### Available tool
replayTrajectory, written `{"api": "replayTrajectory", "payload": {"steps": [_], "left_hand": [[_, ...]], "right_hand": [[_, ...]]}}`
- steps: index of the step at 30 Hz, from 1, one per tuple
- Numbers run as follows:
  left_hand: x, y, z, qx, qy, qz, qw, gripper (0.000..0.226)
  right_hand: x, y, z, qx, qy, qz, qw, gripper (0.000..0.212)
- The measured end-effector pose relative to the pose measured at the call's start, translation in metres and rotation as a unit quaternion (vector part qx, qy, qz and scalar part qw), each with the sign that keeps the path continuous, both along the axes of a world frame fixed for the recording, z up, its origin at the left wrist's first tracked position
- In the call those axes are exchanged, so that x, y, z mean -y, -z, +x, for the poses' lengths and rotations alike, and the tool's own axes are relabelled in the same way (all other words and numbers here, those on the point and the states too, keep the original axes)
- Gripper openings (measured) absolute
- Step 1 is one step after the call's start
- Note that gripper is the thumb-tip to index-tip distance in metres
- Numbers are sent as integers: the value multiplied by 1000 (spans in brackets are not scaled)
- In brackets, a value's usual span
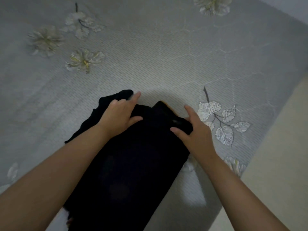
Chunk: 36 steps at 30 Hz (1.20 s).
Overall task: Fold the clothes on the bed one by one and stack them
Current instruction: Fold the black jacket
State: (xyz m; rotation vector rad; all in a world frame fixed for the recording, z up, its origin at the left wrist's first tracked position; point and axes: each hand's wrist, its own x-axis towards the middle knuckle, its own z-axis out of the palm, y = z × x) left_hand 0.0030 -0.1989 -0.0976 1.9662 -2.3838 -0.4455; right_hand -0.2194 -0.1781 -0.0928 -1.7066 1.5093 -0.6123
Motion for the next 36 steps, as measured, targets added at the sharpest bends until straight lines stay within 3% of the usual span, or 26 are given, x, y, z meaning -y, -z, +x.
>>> {"api": "replayTrajectory", "payload": {"steps": [5,9,11,14,17,20,23,26,28,32,36], "left_hand": [[-103,-39,44,5,1,0,1000,76],[-187,-29,84,56,-7,10,998,78],[-223,-14,99,81,-66,81,991,75],[-282,16,120,127,-94,109,981,70],[-326,42,135,26,-175,96,980,72],[-335,49,132,-112,-276,58,953,71],[-317,47,123,-198,-362,3,911,70],[-285,45,122,-214,-373,-23,903,86],[-259,47,125,-185,-393,-3,901,100],[-213,43,119,-152,-420,70,892,109],[-184,34,101,-214,-435,121,866,108]], "right_hand": [[-91,-30,33,35,-96,-44,994,66],[-180,-15,67,-45,-186,-163,968,57],[-226,6,80,-95,-224,-183,953,50],[-285,43,82,-123,-316,-187,922,39],[-306,54,65,-82,-345,-169,920,27],[-295,34,53,-28,-237,-117,964,39],[-266,17,56,-89,-27,-15,996,56],[-243,17,71,-90,140,180,970,91],[-234,18,92,-69,193,253,945,94],[-226,27,129,-95,251,284,920,100],[-215,34,136,-61,275,276,919,102]]}}
